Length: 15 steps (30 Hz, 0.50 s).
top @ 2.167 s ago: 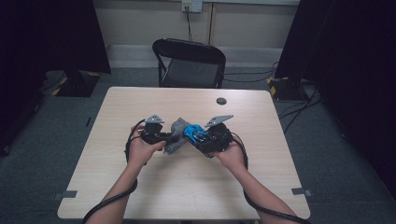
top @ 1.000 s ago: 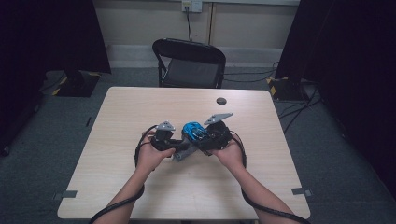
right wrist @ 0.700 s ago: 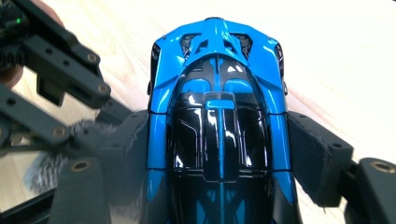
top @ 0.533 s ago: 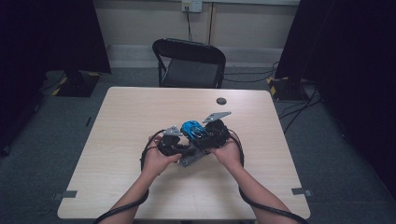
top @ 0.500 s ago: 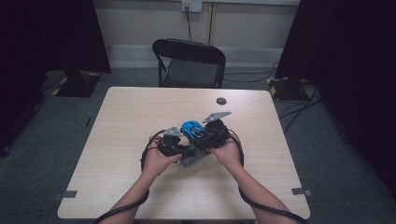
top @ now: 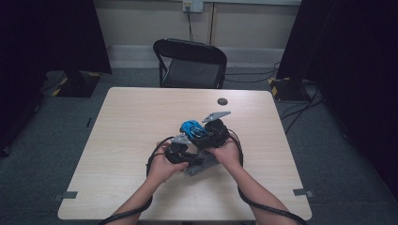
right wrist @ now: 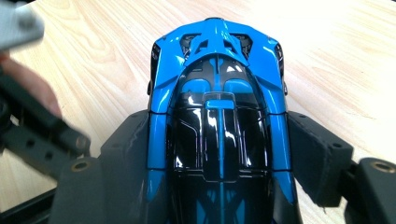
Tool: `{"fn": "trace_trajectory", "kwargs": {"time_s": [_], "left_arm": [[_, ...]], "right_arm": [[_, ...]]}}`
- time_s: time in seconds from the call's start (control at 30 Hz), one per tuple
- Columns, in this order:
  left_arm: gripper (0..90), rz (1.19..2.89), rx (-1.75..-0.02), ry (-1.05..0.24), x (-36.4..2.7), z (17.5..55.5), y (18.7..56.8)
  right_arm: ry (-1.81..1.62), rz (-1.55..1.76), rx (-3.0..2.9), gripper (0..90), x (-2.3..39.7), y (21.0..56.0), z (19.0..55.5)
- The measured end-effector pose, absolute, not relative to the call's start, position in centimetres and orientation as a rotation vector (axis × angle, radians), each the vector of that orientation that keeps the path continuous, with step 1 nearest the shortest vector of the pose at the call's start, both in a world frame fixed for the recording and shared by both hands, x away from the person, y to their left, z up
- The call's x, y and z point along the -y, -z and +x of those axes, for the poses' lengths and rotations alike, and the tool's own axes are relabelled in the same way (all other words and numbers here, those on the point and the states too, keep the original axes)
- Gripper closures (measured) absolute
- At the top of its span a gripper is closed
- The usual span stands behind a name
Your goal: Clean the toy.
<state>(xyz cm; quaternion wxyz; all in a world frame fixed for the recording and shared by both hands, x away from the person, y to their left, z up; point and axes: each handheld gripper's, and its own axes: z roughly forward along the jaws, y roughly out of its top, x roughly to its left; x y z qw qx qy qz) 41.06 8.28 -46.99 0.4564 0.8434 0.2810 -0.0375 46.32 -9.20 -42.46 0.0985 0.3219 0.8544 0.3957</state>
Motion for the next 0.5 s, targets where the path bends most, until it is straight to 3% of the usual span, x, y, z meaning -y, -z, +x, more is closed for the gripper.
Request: {"fn": "trace_trajectory", "kwargs": {"time_s": [0.3, 0.5], "left_arm": [[75.7, 2.104, -0.661, 0.113, -7.9, 40.5, 47.1], [75.6, 2.109, -0.702, 0.072, -9.9, 40.9, 46.7]], "right_arm": [[-1.176, 0.964, -2.516, 28.2, 9.5, 42.0, 46.6], [-1.176, 0.966, -2.503, 28.2, 10.1, 41.7, 46.6]]}}
